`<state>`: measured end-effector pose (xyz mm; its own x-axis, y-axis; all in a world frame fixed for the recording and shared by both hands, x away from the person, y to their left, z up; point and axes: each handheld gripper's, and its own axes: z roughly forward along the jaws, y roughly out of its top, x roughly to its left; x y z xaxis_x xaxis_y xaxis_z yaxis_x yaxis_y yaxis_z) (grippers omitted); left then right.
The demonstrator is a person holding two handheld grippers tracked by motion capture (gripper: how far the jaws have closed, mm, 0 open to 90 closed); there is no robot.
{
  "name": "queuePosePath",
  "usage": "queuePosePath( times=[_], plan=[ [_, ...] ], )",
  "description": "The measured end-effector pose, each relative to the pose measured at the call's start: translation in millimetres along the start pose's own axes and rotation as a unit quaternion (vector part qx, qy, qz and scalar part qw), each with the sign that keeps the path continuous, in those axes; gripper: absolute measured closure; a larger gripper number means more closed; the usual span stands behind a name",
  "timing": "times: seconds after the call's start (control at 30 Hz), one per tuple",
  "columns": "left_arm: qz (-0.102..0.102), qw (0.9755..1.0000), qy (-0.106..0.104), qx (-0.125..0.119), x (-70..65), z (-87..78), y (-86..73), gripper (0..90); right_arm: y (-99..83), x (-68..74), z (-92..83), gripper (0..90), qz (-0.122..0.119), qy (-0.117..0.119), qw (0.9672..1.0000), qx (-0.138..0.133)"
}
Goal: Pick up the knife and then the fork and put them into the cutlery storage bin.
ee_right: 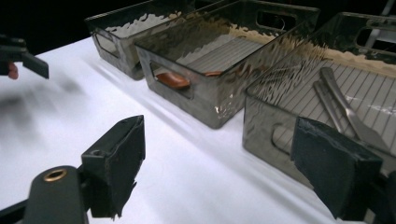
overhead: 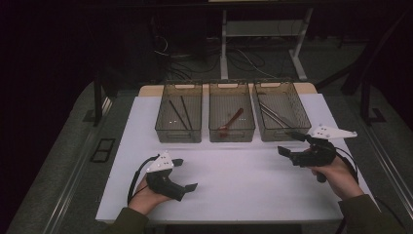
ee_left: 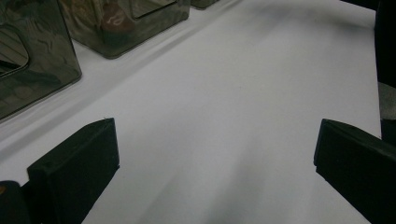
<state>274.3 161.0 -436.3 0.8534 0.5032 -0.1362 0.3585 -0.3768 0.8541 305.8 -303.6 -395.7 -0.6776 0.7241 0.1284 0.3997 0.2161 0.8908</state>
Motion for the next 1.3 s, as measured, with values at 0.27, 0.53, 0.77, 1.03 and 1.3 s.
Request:
queuePosePath(
  times=[0.27, 0.53, 0.77, 1.03, 1.3],
  plan=[
    [0.003, 1.0000, -0.001, -0.001, -0.5, -0.1, 0.4, 0.0, -22.3, 9.2, 2.0, 16.3, 0.002, 0.011, 0.9998, 0.013],
    [0.004, 1.0000, 0.000, 0.001, -1.1, -0.5, 1.0, 0.0, -41.2, 20.2, -0.3, 16.3, 0.002, 0.011, 0.9998, 0.015],
    [0.005, 1.0000, 0.000, 0.001, -1.3, -0.5, 1.0, 0.0, -52.3, 28.2, -4.2, 16.3, 0.002, 0.013, 0.9997, 0.020],
    [0.008, 1.0000, 0.000, 0.002, -0.9, -0.9, 1.3, 0.0, -58.2, 35.8, -8.7, 13.5, 0.000, 0.012, 0.9996, 0.027],
    [0.006, 1.0000, 0.001, 0.001, -0.9, -0.9, 0.8, 0.0, -63.2, 40.6, -5.5, 11.4, -0.018, 0.000, 0.9987, 0.049]
  ],
)
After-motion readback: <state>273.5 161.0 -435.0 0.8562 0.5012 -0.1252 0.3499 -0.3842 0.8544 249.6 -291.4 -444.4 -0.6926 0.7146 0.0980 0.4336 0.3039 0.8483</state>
